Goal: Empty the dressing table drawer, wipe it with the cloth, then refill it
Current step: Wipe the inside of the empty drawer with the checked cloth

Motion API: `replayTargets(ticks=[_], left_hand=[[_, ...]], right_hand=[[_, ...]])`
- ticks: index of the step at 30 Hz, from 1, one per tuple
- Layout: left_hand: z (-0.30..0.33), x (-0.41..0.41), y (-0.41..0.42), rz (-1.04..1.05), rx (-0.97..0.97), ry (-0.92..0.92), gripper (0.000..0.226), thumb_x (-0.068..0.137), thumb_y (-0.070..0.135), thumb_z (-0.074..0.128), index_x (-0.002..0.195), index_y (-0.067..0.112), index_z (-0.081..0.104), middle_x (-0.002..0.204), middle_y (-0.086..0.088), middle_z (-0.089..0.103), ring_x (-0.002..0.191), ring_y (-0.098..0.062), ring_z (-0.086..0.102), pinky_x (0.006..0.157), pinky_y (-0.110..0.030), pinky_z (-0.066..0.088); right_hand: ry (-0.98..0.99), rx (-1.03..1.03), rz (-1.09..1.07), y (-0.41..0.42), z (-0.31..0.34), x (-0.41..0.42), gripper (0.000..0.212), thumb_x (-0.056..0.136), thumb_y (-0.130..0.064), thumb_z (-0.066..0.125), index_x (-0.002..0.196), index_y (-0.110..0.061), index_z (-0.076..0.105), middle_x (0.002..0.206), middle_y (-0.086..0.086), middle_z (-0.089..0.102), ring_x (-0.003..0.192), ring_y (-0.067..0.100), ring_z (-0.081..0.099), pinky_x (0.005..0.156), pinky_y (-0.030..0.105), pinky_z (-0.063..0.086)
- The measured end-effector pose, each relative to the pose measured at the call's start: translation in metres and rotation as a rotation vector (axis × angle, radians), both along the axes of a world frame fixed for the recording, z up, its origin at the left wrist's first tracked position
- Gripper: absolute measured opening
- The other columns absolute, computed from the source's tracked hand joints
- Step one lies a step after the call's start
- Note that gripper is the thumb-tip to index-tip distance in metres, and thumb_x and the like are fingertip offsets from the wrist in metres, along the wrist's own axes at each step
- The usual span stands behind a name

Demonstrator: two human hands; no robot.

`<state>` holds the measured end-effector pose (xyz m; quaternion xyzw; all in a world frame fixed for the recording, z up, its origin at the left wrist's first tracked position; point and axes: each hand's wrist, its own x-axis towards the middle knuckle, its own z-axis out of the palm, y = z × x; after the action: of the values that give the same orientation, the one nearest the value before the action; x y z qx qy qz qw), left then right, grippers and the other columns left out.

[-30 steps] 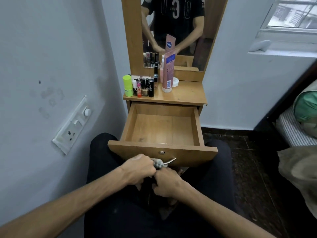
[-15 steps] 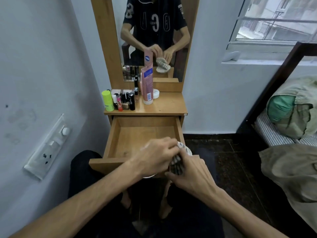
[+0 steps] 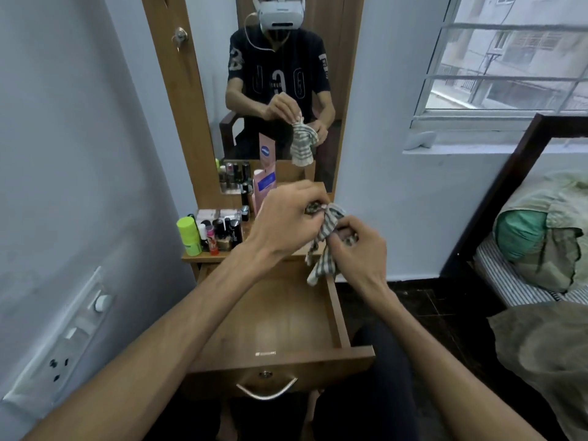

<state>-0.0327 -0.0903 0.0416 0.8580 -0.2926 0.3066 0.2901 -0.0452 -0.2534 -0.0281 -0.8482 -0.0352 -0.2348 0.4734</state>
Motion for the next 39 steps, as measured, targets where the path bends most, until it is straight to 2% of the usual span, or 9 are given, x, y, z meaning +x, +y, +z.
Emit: replayTargets(ticks=[4, 9, 12, 16, 20, 25, 29, 34, 39], left_hand=[[0.015, 0.047, -0.010, 0.157, -0.051, 0.033, 0.037, 0.079, 0.010, 0.065, 0.115, 0.016, 0.071, 0.113, 0.001, 0.071, 0.096, -0.014, 0.067, 0.085, -0.030, 0.056], [-0.030, 0.065, -0.022, 0.227, -0.032, 0.424, 0.049, 0.081, 0.008, 0.069, 0.129, 0.017, 0.059, 0.124, -0.003, 0.063, 0.106, -0.021, 0.064, 0.088, -0.033, 0.055], [-0.067, 0.063, -0.020, 0.204, 0.032, 0.554, 0.047, 0.083, 0.011, 0.069, 0.128, 0.018, 0.057, 0.126, -0.001, 0.059, 0.104, -0.014, 0.059, 0.083, -0.023, 0.045], [-0.094, 0.063, -0.014, 0.230, 0.015, 0.578, 0.052, 0.086, 0.015, 0.067, 0.136, 0.021, 0.053, 0.131, 0.003, 0.056, 0.112, -0.011, 0.056, 0.099, -0.030, 0.052], [-0.105, 0.057, -0.008, 0.267, 0.019, 0.503, 0.044, 0.086, 0.015, 0.067, 0.128, 0.022, 0.059, 0.127, 0.008, 0.054, 0.107, -0.004, 0.054, 0.097, -0.019, 0.049], [-0.104, 0.051, 0.007, 0.298, -0.063, 0.418, 0.023, 0.091, 0.017, 0.063, 0.110, 0.029, 0.063, 0.109, 0.018, 0.054, 0.090, 0.002, 0.050, 0.076, -0.002, 0.040], [-0.086, 0.051, 0.024, 0.360, -0.209, 0.304, 0.025, 0.085, 0.013, 0.075, 0.085, 0.030, 0.056, 0.083, 0.021, 0.049, 0.076, -0.001, 0.055, 0.078, -0.004, 0.041], [-0.042, 0.070, 0.046, 0.473, -0.295, 0.027, 0.035, 0.077, 0.023, 0.080, 0.098, 0.021, 0.053, 0.095, 0.010, 0.047, 0.071, -0.004, 0.050, 0.055, -0.012, 0.048], [-0.030, 0.103, 0.049, 0.561, -0.089, 0.139, 0.050, 0.080, 0.044, 0.077, 0.119, 0.021, 0.055, 0.108, 0.006, 0.053, 0.089, -0.010, 0.052, 0.067, -0.022, 0.053]], right_hand=[[0.038, 0.075, -0.050, 0.001, 0.029, 0.065, 0.004, 0.086, -0.026, 0.073, 0.086, -0.029, 0.075, 0.073, -0.011, 0.069, 0.073, 0.003, 0.064, 0.063, 0.017, 0.045], [0.368, -0.188, 0.108, 0.005, 0.005, 0.119, 0.015, 0.086, -0.033, 0.072, 0.100, -0.027, 0.074, 0.091, -0.007, 0.072, 0.088, 0.015, 0.068, 0.074, 0.032, 0.057], [0.232, -0.223, 0.004, 0.005, -0.012, 0.121, 0.022, 0.087, -0.034, 0.071, 0.107, -0.028, 0.078, 0.098, -0.007, 0.079, 0.089, 0.014, 0.071, 0.079, 0.033, 0.060], [0.123, -0.233, -0.014, 0.004, -0.030, 0.131, 0.035, 0.092, -0.034, 0.069, 0.124, -0.023, 0.069, 0.112, -0.001, 0.073, 0.093, 0.014, 0.065, 0.077, 0.027, 0.050], [0.173, -0.498, 0.069, 0.017, -0.048, 0.143, 0.061, 0.093, -0.049, 0.064, 0.150, -0.035, 0.049, 0.150, 0.004, 0.043, 0.132, 0.023, 0.046, 0.105, 0.036, 0.044], [0.220, -0.572, 0.095, 0.017, -0.059, 0.152, 0.044, 0.100, -0.048, 0.059, 0.140, -0.029, 0.061, 0.138, 0.003, 0.044, 0.124, 0.021, 0.050, 0.100, 0.033, 0.048], [0.262, -0.559, 0.066, 0.011, -0.056, 0.157, 0.045, 0.099, -0.046, 0.062, 0.142, -0.031, 0.060, 0.142, 0.002, 0.046, 0.129, 0.021, 0.050, 0.104, 0.035, 0.051], [0.125, -0.408, -0.031, 0.026, -0.024, 0.146, 0.047, 0.086, -0.038, 0.074, 0.131, -0.033, 0.066, 0.127, -0.009, 0.056, 0.110, 0.009, 0.056, 0.087, 0.017, 0.045], [0.179, -0.217, 0.116, 0.059, -0.017, 0.134, 0.057, 0.077, -0.040, 0.079, 0.131, -0.031, 0.066, 0.118, -0.020, 0.064, 0.099, -0.002, 0.060, 0.081, 0.004, 0.042]])
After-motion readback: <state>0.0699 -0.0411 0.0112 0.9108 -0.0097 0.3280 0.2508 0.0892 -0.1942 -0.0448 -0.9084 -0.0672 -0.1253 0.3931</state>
